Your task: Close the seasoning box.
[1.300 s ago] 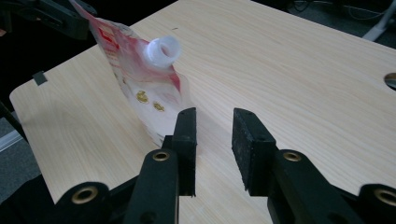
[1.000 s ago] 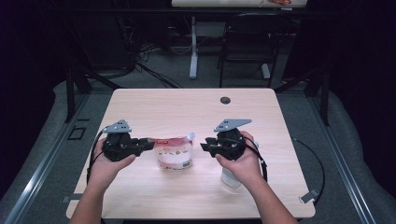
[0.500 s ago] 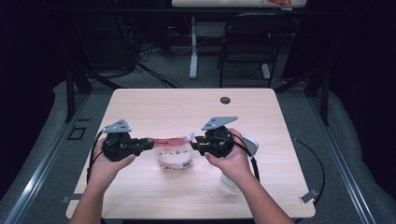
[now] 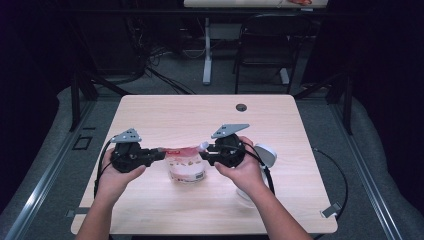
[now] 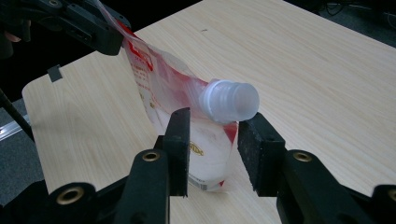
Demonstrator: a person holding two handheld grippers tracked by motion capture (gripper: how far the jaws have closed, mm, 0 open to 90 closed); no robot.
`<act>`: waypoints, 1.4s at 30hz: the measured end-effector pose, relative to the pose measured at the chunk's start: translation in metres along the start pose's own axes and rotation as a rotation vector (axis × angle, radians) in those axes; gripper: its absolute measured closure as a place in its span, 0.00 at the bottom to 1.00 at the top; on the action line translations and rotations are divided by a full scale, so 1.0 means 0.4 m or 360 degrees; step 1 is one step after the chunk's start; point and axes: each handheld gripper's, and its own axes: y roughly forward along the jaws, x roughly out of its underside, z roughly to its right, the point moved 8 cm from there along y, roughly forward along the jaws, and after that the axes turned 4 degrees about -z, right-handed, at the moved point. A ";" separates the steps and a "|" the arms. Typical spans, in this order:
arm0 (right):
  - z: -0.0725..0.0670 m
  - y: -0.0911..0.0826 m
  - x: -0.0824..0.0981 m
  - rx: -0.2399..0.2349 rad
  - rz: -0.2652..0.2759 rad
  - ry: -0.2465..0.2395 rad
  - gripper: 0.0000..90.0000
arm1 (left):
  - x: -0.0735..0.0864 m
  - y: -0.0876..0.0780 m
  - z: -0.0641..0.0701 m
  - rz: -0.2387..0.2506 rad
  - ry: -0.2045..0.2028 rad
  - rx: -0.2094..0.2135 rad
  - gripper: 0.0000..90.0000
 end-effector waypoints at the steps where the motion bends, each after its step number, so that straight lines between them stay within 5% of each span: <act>1: 0.001 0.001 -0.001 0.0001 0.0003 0.0001 0.73 | 0.000 0.000 0.000 -0.0005 0.0005 -0.0010 0.90; 17: 0.005 -0.006 0.000 0.0018 0.0005 0.0024 0.76 | -0.002 0.001 0.008 -0.0005 0.0030 0.0016 0.95; 31: 0.013 -0.057 0.034 0.0028 0.0035 0.0060 0.76 | -0.017 0.022 0.058 0.0002 0.0081 0.0094 0.96; 42: 0.010 -0.092 0.073 0.0069 -0.0031 0.0034 0.76 | -0.018 0.045 0.086 -0.0011 0.0103 0.0162 0.95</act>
